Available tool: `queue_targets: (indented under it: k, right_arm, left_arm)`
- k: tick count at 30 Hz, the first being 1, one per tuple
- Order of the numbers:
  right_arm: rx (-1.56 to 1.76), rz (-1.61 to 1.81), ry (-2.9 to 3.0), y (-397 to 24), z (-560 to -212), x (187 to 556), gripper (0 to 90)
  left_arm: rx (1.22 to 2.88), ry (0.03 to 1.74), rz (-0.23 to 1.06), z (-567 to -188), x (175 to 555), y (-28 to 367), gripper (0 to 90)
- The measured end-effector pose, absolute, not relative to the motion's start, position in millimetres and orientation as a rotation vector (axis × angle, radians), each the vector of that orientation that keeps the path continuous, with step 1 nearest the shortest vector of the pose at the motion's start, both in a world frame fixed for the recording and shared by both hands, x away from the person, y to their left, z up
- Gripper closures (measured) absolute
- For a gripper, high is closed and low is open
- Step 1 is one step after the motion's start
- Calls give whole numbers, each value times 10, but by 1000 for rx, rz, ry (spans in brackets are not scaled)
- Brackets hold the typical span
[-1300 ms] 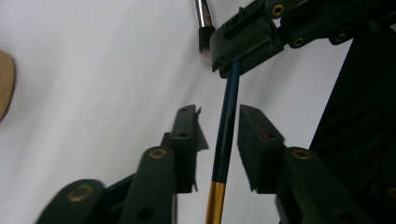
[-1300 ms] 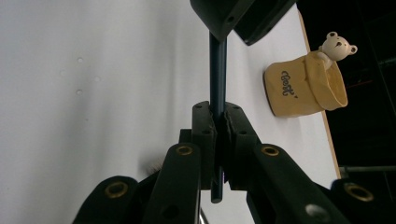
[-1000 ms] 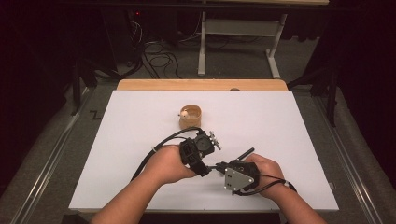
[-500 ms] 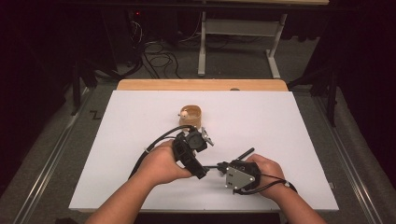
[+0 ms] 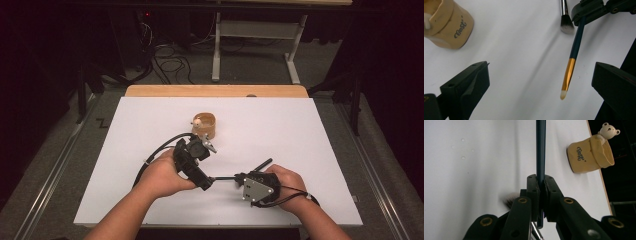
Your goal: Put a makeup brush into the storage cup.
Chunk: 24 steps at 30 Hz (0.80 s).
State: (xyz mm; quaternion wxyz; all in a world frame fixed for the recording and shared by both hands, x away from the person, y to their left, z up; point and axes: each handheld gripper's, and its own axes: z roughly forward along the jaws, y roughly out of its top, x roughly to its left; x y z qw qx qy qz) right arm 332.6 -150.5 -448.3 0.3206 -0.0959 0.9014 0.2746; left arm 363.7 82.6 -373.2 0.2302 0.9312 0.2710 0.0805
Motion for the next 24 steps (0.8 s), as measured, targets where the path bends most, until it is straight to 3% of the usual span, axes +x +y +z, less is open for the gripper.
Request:
queue_targets:
  k: [24]
  right_arm:
    - [-159,717,2378,-1701,-4545,3367,859]
  left_arm:
    - [2386,826,251,-3955,3612,1230,11]
